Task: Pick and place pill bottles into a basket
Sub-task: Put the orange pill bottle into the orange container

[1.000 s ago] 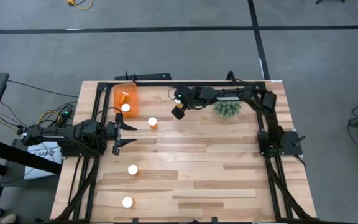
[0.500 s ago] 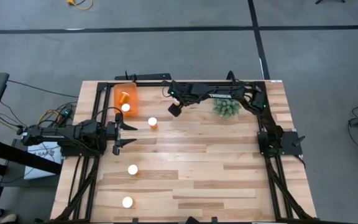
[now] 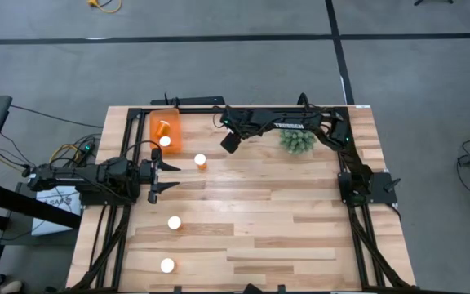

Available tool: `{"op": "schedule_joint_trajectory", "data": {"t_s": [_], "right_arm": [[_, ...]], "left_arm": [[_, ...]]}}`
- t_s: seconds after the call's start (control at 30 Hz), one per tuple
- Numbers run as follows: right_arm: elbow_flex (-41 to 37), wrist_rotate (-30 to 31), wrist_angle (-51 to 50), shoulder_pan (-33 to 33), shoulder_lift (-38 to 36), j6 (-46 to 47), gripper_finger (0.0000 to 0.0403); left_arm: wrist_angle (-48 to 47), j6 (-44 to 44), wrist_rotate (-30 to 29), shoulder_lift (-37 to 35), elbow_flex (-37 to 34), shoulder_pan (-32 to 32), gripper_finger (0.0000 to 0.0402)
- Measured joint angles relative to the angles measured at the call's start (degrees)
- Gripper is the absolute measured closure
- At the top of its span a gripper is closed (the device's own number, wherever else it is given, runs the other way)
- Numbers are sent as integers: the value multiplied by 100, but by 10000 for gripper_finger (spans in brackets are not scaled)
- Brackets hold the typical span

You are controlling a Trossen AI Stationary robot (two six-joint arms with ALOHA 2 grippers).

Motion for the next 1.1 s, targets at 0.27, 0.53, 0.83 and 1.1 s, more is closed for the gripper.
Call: {"op": "schedule_joint_trajectory", "data": {"t_s": [0.27,0.53,0.83,1.1], "right_arm": [[0,-1,117,0,-6,-175,264],[0,-21,174,0,-8,-169,207],[0,-21,115,0,-8,-107,73],[0,-23,244,-48,-8,-212,6]], "left_arm": [[0,-5,0,0,0,0,189],[0,-7,2,2,0,0,189],[0,-7,2,1,0,-1,189],[0,-4,2,2,-1,-1,189]]}}
